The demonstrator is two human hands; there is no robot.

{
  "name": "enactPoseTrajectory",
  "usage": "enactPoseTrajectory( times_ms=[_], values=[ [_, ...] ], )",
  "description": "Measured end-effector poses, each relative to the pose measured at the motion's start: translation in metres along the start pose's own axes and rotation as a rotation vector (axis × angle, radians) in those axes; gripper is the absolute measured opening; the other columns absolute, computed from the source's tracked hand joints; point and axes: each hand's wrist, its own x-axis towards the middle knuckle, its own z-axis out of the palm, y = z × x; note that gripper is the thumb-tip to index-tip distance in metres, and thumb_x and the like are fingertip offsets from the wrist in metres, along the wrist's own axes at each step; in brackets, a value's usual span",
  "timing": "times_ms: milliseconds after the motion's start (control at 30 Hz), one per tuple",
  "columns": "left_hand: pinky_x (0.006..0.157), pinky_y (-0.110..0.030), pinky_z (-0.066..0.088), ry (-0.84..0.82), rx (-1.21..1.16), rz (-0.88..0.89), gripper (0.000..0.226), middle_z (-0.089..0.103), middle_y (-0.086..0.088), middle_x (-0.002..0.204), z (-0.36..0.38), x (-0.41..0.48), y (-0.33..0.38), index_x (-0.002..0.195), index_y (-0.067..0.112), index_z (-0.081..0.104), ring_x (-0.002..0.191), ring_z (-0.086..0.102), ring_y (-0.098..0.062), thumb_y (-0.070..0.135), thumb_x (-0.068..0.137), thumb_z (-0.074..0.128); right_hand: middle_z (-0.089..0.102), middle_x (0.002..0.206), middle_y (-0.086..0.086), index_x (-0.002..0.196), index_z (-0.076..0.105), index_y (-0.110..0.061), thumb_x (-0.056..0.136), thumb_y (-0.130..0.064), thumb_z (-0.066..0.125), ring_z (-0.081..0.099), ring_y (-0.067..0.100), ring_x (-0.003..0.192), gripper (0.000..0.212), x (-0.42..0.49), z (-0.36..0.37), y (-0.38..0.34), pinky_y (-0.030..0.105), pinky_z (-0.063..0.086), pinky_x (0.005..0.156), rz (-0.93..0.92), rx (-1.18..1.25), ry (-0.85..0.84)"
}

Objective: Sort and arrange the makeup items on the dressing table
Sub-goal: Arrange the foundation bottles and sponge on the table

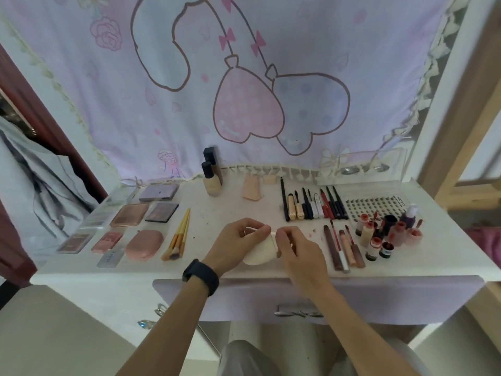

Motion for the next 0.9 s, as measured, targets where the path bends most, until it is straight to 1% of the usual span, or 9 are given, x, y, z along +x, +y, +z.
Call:
enactPoseTrajectory(
  times_ms=[67,200,333,467,533,633,767,833,900],
  values=[
    [0.082,-0.016,0.048,0.055,0.13,0.12,0.024,0.065,0.019,0.108,0.004,-0.004,-0.002,0.109,0.036,0.064,0.099,0.06,0.001,0.048,0.088,0.067,0.064,0.08,-0.025,0.095,0.053,-0.043,0.104,-0.05,0.035,0.058,0.001,0.06,0.021,0.001,0.0,-0.001,0.023,0.038,0.057,0.01,-0.014,0.009],
    [0.082,-0.004,0.042,0.098,0.393,0.332,0.062,0.04,0.027,0.125,0.013,-0.019,-0.012,0.126,0.044,0.046,0.11,0.044,0.009,0.059,0.074,0.074,0.063,0.078,-0.03,0.091,0.051,-0.042,0.106,-0.047,0.035,0.059,-0.001,0.064,0.023,0.003,0.0,-0.004,0.021,0.037,0.057,0.067,-0.01,0.03],
    [0.081,-0.02,0.052,0.22,0.543,0.441,0.066,0.045,0.012,0.132,0.016,-0.024,-0.026,0.134,0.03,0.05,0.107,0.051,-0.005,0.058,0.078,0.072,0.061,0.076,-0.032,0.089,0.053,-0.037,0.106,-0.047,0.035,0.057,-0.005,0.067,0.027,0.005,-0.002,-0.008,0.024,0.036,0.058,0.122,0.025,0.021],
    [0.078,-0.031,0.056,0.231,0.589,0.384,0.07,0.054,0.003,0.127,0.019,-0.02,-0.029,0.132,0.026,0.055,0.101,0.06,-0.016,0.071,0.078,0.054,0.063,0.065,-0.01,0.087,0.056,-0.03,0.104,-0.051,0.035,0.056,0.0,0.059,0.034,0.005,-0.001,-0.009,0.028,0.04,0.06,0.12,0.041,0.007],
    [0.075,-0.025,0.053,0.22,0.578,0.381,0.07,0.059,-0.001,0.123,0.023,-0.016,-0.031,0.13,0.024,0.057,0.097,0.062,-0.019,0.071,0.078,0.052,0.062,0.064,-0.008,0.087,0.056,-0.029,0.103,-0.051,0.036,0.056,0.0,0.058,0.034,0.005,-0.002,-0.01,0.029,0.04,0.06,0.114,0.036,0.012],
    [0.072,-0.005,0.036,0.264,0.495,0.346,0.067,0.064,0.005,0.111,0.029,-0.013,-0.031,0.126,0.026,0.062,0.088,0.057,-0.008,0.072,0.078,0.053,0.061,0.064,-0.009,0.086,0.058,-0.028,0.102,-0.049,0.036,0.055,0.0,0.059,0.035,0.009,-0.004,-0.01,0.031,0.043,0.063,0.121,0.061,0.023],
    [0.069,-0.01,0.047,0.275,0.286,0.264,0.049,0.067,0.021,0.087,0.027,-0.011,-0.031,0.104,0.038,0.067,0.08,0.062,0.0,0.075,0.075,0.052,0.058,0.065,-0.01,0.085,0.054,-0.03,0.104,-0.046,0.035,0.052,0.002,0.057,0.031,0.011,-0.003,-0.006,0.033,0.042,0.063,0.088,0.027,-0.004],
    [0.066,-0.012,0.049,0.252,0.152,0.227,0.036,0.07,0.021,0.083,0.024,-0.01,-0.03,0.09,0.042,0.067,0.079,0.064,0.001,0.072,0.075,0.054,0.059,0.067,-0.016,0.09,0.051,-0.036,0.106,-0.045,0.034,0.056,-0.001,0.062,0.024,0.01,0.0,-0.002,0.028,0.04,0.063,0.042,-0.013,-0.004],
    [0.062,-0.012,0.047,0.227,0.058,0.177,0.041,0.071,0.016,0.079,0.02,-0.007,-0.025,0.081,0.035,0.071,0.073,0.064,-0.001,0.073,0.075,0.054,0.062,0.075,-0.02,0.099,0.047,-0.043,0.105,-0.051,0.031,0.06,-0.003,0.072,0.019,0.006,0.0,0.001,0.027,0.042,0.063,-0.023,-0.052,0.007]
  ],
)
